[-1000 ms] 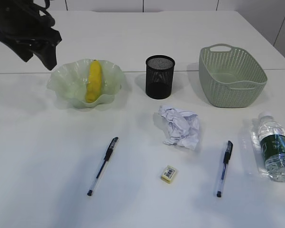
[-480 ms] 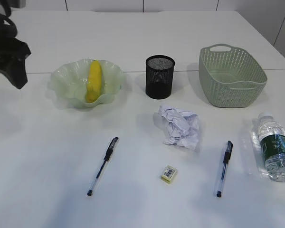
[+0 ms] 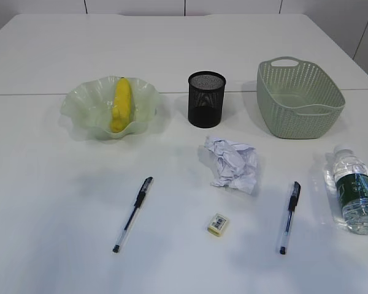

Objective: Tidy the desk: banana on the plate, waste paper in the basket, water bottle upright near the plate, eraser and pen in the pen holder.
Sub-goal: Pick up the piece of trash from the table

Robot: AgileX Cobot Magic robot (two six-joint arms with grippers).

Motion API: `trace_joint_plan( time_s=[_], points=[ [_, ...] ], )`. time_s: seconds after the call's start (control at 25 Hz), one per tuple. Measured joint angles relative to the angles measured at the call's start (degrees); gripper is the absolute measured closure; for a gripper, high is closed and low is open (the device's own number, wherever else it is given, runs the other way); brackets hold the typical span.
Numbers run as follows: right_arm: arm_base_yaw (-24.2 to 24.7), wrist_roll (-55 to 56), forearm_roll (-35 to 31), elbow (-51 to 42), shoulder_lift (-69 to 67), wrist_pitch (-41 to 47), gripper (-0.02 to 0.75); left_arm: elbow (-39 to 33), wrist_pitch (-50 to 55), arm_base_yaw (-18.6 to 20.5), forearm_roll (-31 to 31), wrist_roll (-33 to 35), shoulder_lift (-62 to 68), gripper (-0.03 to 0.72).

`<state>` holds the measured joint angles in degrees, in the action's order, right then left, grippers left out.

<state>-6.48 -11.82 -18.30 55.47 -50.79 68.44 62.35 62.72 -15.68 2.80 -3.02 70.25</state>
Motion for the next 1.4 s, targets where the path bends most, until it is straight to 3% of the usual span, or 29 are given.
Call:
trace_joint_plan(
  time_s=[0.28, 0.52, 1.24, 1.4],
  points=[
    [0.0, -4.0, -6.6, 0.0, -0.1, -3.6, 0.276, -11.8, -0.9, 0.0, 0.0, -1.4, -11.6, 0.223],
    [0.0, -9.4, -12.1, 0.0, -4.3, -4.3, 0.276, -17.7, -1.5, 0.0, 0.0, -1.4, -17.2, 0.225],
    [-0.1, -15.1, -10.1, 0.0, -12.4, -14.9, 0.299, -20.8, -7.5, 0.0, 0.7, -1.6, -18.9, 0.233],
    [-4.4, -15.4, -5.2, 0.0, -13.0, -18.9, 0.3, -20.8, -9.2, 0.0, 0.8, -1.6, -18.9, 0.233]
  ],
)
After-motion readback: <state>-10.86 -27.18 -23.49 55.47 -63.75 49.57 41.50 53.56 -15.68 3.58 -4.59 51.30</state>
